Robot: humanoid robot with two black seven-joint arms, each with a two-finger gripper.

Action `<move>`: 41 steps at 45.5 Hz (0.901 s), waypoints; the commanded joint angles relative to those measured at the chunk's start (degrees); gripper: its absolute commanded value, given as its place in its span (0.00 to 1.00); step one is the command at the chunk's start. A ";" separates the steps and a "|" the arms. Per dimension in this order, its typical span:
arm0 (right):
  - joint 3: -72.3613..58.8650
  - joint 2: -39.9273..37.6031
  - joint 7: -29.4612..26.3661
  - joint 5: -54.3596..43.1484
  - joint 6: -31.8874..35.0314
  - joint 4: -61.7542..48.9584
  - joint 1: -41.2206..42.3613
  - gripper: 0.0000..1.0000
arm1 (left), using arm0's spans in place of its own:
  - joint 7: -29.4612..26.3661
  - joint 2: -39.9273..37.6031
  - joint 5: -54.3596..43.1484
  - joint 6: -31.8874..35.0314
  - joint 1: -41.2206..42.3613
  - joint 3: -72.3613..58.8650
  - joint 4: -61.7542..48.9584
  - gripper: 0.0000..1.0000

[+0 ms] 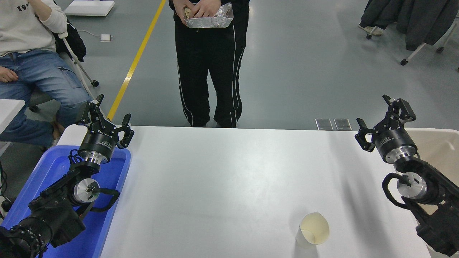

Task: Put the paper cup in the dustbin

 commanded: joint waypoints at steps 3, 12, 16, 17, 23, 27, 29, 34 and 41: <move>-0.23 -1.49 -0.02 0.10 0.11 -1.83 -0.87 0.99 | 0.00 0.00 0.01 0.00 0.00 -0.03 -0.04 1.00; -0.06 -1.49 -0.02 0.27 0.20 -1.83 -1.14 0.99 | 0.00 0.00 0.01 0.00 0.00 0.06 -0.04 1.00; -0.06 -1.40 -0.02 0.54 0.20 -1.83 -0.62 0.99 | 0.00 0.00 0.01 0.00 0.00 -0.03 -0.04 1.00; -0.06 -1.31 -0.02 0.62 0.20 -1.83 -0.53 0.99 | 0.00 0.00 0.01 0.00 0.00 -0.03 -0.04 1.00; 0.03 -1.05 -0.02 0.71 0.29 -1.83 0.00 0.99 | 0.00 0.00 0.01 0.00 0.00 -0.03 -0.04 1.00; 0.03 -0.96 -0.02 0.62 0.29 -1.83 1.05 0.99 | 0.00 0.00 0.01 0.00 0.00 0.06 -0.04 1.00; -0.06 -0.96 -0.02 0.62 0.29 -1.74 1.58 0.99 | 0.00 0.00 0.01 0.00 0.00 0.06 0.04 1.00; -0.32 -1.31 0.07 0.62 0.37 -1.74 1.76 0.99 | 0.00 0.00 0.01 0.00 0.00 0.06 -0.04 1.00; -1.02 -2.01 -0.02 0.62 0.55 -1.83 3.42 0.99 | 0.00 0.00 0.01 0.00 0.00 -0.03 -0.04 1.00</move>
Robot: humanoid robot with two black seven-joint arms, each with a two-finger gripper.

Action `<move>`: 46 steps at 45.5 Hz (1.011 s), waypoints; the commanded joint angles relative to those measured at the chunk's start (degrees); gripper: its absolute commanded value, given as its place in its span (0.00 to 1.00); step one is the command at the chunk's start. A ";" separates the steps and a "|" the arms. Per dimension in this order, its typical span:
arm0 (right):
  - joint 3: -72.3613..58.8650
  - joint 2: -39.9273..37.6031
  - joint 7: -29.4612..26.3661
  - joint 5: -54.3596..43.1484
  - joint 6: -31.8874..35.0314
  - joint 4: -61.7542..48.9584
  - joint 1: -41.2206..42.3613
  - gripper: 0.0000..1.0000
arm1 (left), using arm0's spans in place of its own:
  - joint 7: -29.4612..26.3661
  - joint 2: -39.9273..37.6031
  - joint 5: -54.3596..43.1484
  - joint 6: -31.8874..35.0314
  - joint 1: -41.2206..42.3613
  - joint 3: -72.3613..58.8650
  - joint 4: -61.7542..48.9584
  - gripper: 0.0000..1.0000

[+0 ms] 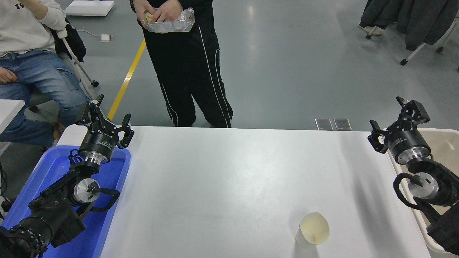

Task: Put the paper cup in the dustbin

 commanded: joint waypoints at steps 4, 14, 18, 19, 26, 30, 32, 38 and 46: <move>-1.66 -3.29 0.01 0.12 0.65 0.18 3.59 0.99 | 0.00 0.00 0.00 0.00 0.00 -0.01 -0.01 1.00; -2.80 -9.09 -0.17 0.30 1.62 0.88 5.96 0.99 | 0.00 0.00 0.00 0.00 0.00 -0.01 0.08 1.00; -7.36 -12.78 -0.43 -0.40 1.71 1.41 8.76 0.99 | 0.00 0.00 0.00 0.00 0.00 0.08 -0.01 1.00; -9.72 -14.01 -0.43 -0.58 1.71 1.58 9.91 0.99 | 0.00 0.00 0.00 0.00 0.00 -0.01 -0.01 1.00; -35.37 -23.06 -0.43 -0.76 1.88 4.30 22.11 0.99 | 0.00 0.00 0.00 0.00 0.00 -0.01 -0.01 1.00; -54.35 -25.09 -0.35 -0.85 1.88 5.62 32.57 0.99 | 0.00 0.00 0.00 0.00 0.00 -0.01 0.08 1.00; -63.14 -25.09 -0.35 -0.85 1.88 6.15 37.84 0.99 | 0.00 0.00 0.00 0.00 0.00 -0.01 0.08 1.00; -81.53 -25.09 -0.26 -2.60 1.88 11.06 50.42 0.99 | 0.00 0.00 0.00 0.00 0.00 -0.01 -0.01 1.00; -88.59 -25.71 -0.26 -17.17 1.88 22.84 59.22 0.99 | 0.00 0.00 0.00 0.00 0.00 -0.01 -0.01 1.00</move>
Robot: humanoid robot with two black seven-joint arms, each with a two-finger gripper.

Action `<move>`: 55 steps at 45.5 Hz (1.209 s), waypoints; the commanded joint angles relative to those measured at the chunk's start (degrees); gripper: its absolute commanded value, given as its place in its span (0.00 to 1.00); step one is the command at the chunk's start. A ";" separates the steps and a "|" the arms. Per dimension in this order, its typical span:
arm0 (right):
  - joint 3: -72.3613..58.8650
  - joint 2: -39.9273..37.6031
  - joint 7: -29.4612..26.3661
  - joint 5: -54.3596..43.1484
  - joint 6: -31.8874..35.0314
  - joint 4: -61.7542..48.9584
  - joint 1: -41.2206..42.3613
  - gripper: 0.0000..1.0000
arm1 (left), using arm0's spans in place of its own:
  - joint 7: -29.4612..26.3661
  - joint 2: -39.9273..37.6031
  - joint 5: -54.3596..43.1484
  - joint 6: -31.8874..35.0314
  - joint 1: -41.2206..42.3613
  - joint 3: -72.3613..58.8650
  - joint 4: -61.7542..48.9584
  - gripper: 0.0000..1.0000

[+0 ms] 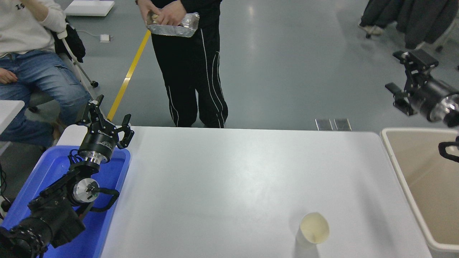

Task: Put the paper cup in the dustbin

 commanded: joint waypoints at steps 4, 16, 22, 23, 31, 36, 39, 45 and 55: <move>-19.41 -2.32 0.01 -22.94 0.03 15.44 16.60 0.99 | 0.00 0.00 -0.01 0.00 0.00 0.08 -0.02 1.00; -23.19 -2.24 0.10 -40.71 5.74 26.08 17.75 0.99 | 0.00 0.00 -0.01 0.00 0.09 0.00 -0.02 1.00; -25.82 -0.40 0.10 -42.47 7.68 28.20 17.66 0.99 | 0.00 0.00 -0.01 0.00 0.00 -0.01 -0.02 1.00; -27.05 1.18 0.10 -42.91 7.77 28.37 17.66 0.99 | 0.00 0.00 -0.01 0.00 0.00 0.08 -0.02 1.00; -30.14 7.25 0.01 -43.18 7.51 27.85 15.21 0.99 | 0.00 0.00 -0.01 0.00 0.00 0.00 -0.02 1.00; -29.87 10.42 -0.07 -43.18 6.98 26.00 12.22 0.99 | 0.00 0.00 -0.01 0.00 0.00 -0.01 -0.02 1.00; -29.87 11.74 -0.07 -43.18 6.89 24.51 10.37 0.99 | 0.00 0.00 -0.01 0.00 0.00 -0.01 -0.02 1.00; -29.70 12.44 -0.07 -43.18 5.84 21.35 6.41 0.99 | 0.00 0.00 -0.01 0.00 0.00 0.00 -0.02 1.00; -29.70 12.44 -0.07 -43.27 5.22 19.85 3.86 0.99 | 0.00 0.00 -0.01 0.00 0.00 -0.01 -0.02 1.00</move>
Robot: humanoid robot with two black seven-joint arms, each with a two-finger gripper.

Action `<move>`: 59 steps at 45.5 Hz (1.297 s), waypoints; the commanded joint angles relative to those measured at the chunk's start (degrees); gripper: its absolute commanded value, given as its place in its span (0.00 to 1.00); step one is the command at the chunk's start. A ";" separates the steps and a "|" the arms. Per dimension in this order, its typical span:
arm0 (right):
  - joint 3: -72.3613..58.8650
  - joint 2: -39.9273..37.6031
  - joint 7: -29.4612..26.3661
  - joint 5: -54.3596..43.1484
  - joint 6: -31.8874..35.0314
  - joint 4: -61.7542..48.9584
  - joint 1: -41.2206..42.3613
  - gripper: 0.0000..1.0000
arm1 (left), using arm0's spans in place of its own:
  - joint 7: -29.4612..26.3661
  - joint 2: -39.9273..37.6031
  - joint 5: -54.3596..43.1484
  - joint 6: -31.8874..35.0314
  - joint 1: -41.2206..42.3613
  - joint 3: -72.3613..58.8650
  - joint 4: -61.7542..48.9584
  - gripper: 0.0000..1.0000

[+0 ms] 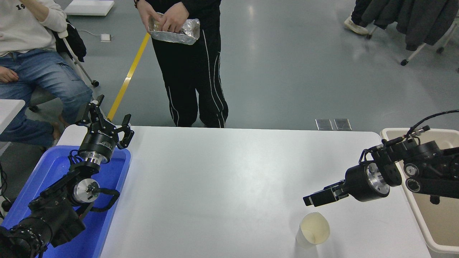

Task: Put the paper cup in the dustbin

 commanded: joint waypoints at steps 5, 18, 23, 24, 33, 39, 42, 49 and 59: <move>-0.30 1.26 0.00 -0.39 -0.67 -3.02 -4.58 0.99 | 0.00 0.00 0.00 0.00 0.00 -0.01 0.00 1.00; -0.21 2.92 0.00 -0.74 -3.57 -5.48 -7.74 0.99 | 0.00 0.00 0.00 0.00 0.00 -0.01 0.08 1.00; -0.21 3.28 0.00 -0.74 -4.01 -6.18 -8.36 0.99 | 0.00 0.00 0.00 0.00 0.00 -0.01 0.08 1.00; -0.21 3.28 0.00 -0.74 -4.09 -6.18 -8.45 0.99 | 0.00 0.00 0.00 0.00 0.00 -0.01 0.00 1.00; -0.21 3.28 0.09 -0.74 -5.32 -6.18 -8.89 0.93 | 0.00 0.00 0.00 0.00 0.00 -0.01 0.00 1.00; -0.30 3.36 0.35 -1.27 -7.43 -6.18 -9.59 0.79 | 0.00 0.00 0.00 0.00 0.00 -0.01 0.00 1.00; -0.47 3.36 0.35 -4.34 -9.36 -6.18 -9.77 0.41 | 0.00 0.00 0.00 0.00 0.00 -0.01 0.00 1.00; -0.83 3.36 0.35 -6.46 -9.54 -6.27 -9.77 0.00 | 0.00 0.00 0.00 0.00 0.00 -0.01 0.00 1.00; -0.83 3.28 0.35 -6.46 -9.54 -6.45 -10.21 0.00 | 0.00 0.00 0.00 0.00 0.00 0.08 0.00 1.00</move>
